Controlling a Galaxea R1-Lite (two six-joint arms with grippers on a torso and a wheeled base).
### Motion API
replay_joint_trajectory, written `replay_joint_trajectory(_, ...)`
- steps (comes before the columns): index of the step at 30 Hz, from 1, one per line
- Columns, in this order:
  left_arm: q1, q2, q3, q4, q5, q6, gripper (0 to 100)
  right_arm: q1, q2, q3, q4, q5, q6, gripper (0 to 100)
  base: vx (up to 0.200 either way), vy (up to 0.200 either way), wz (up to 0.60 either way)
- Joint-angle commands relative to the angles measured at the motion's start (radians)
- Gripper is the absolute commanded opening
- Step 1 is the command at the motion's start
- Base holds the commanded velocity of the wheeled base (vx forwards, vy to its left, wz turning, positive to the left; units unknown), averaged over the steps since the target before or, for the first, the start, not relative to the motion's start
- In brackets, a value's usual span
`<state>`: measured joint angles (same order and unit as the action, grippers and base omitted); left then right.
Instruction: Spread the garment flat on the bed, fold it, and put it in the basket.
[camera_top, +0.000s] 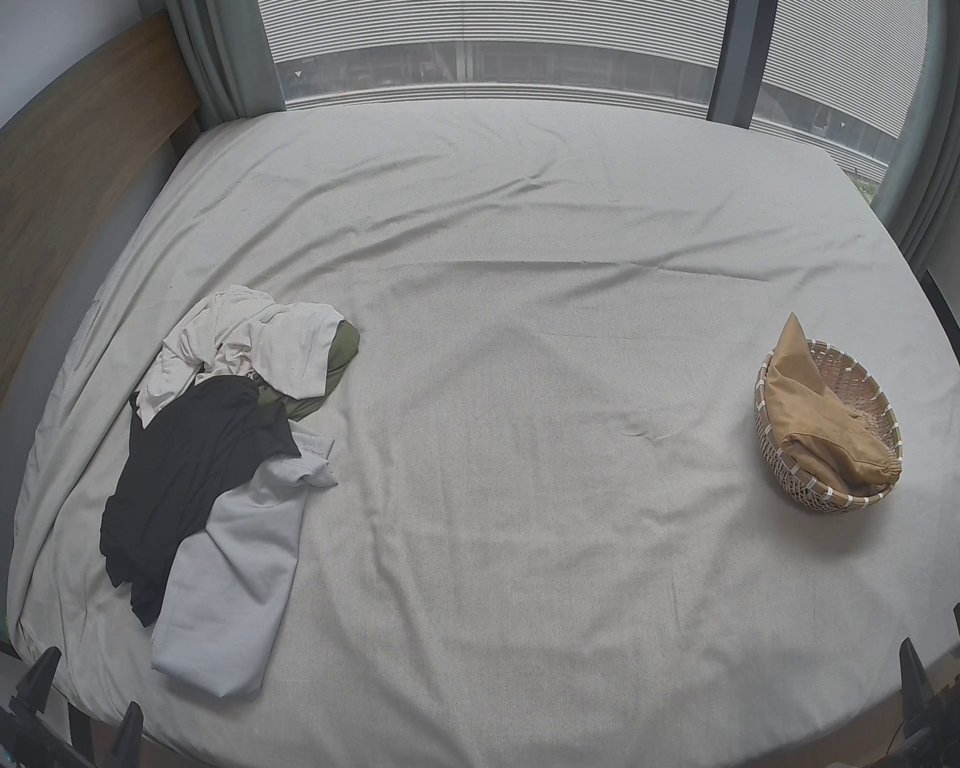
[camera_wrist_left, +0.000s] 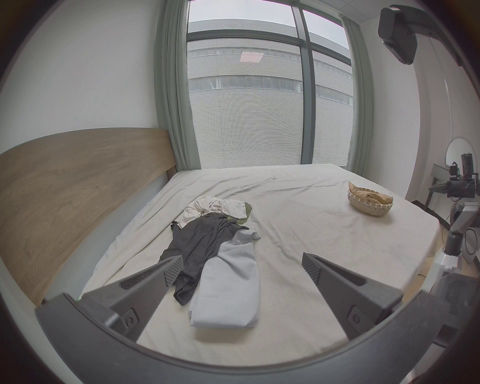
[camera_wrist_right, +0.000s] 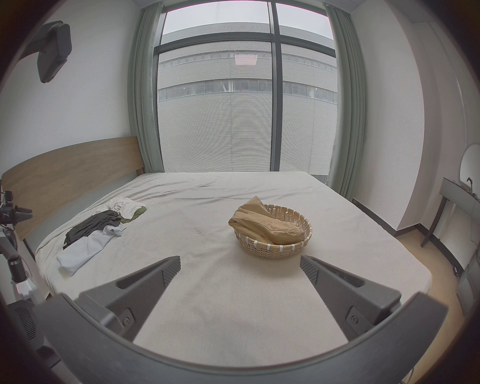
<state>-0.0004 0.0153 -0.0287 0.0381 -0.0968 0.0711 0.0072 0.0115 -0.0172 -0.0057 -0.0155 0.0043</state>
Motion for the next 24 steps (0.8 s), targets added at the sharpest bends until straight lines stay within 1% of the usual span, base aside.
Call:
replay_joint_trajectory(1,0.016,0.058,-0.007,-0.001,0.005,-0.042,100,0.002,-0.01,0.016,0.004,0.006,0.003,100,0.0,0.0,0.0)
replay_joint_trajectory(4,0.027,0.055,-0.003,-0.01,0.011,-0.048,100,0.0,-0.01,0.017,0.006,0.006,0.008,100,0.0,0.0,0.0)
replay_joint_trajectory(5,0.03,0.052,0.021,-0.076,0.074,-0.025,100,0.0,-0.01,0.016,0.004,0.005,0.01,100,0.0,0.0,0.0)
replay_joint_trajectory(6,0.031,0.052,0.029,-0.112,0.114,-0.014,100,0.002,-0.01,0.017,0.004,0.003,0.01,100,0.0,0.0,0.0)
replay_joint_trajectory(7,0.034,0.051,0.029,-0.113,0.138,0.001,100,0.0,-0.01,0.016,0.004,0.002,0.01,100,0.0,0.0,0.0)
replay_joint_trajectory(9,0.017,0.028,0.029,-0.078,0.134,-0.016,100,0.0,-0.01,0.016,0.004,0.002,0.01,100,0.0,0.0,0.0)
replay_joint_trajectory(12,-0.004,-0.014,0.029,-0.037,0.098,-0.108,100,0.0,-0.008,0.016,0.006,0.003,0.008,100,0.0,0.0,0.0)
replay_joint_trajectory(15,-0.003,-0.012,0.029,-0.043,0.098,-0.089,100,0.0,-0.008,0.016,0.006,0.006,0.008,100,0.0,0.0,0.0)
replay_joint_trajectory(20,-0.001,-0.012,0.029,-0.043,0.095,-0.086,100,0.0,-0.008,0.016,0.003,0.009,-0.003,100,0.0,0.0,0.0)
replay_joint_trajectory(21,-0.003,-0.012,0.029,-0.043,0.092,-0.082,100,0.0,-0.008,0.016,0.004,0.022,-0.006,100,0.0,0.0,0.0)
replay_joint_trajectory(24,-0.003,-0.012,0.029,-0.041,0.091,-0.08,100,0.0,-0.007,0.014,0.012,0.026,-0.007,100,0.0,0.0,0.0)
